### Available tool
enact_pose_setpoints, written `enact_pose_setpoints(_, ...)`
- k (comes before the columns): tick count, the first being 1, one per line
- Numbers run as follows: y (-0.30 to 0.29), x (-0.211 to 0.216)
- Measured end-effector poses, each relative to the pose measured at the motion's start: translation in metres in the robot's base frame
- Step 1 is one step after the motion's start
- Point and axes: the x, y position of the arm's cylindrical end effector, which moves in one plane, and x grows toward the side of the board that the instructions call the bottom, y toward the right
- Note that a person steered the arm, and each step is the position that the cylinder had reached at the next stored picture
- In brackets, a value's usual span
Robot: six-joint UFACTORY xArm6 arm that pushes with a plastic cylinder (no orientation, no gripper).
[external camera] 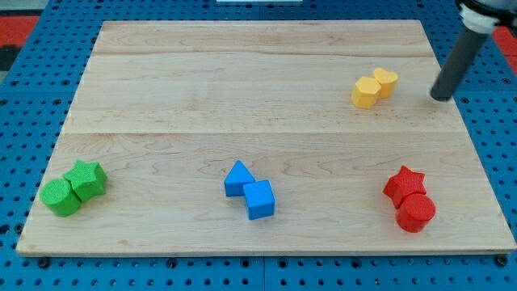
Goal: Move the yellow hexagon away from the yellow heart
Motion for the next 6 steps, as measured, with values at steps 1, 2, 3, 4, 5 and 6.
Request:
enact_pose_setpoints(1,-0.024,-0.013)
enact_pose_setpoints(2,-0.098,-0.003)
enact_pose_setpoints(3,-0.133,0.033)
enact_pose_setpoints(4,-0.133,0.055)
enact_pose_setpoints(5,-0.156,0.076)
enact_pose_setpoints(6,-0.201,0.086)
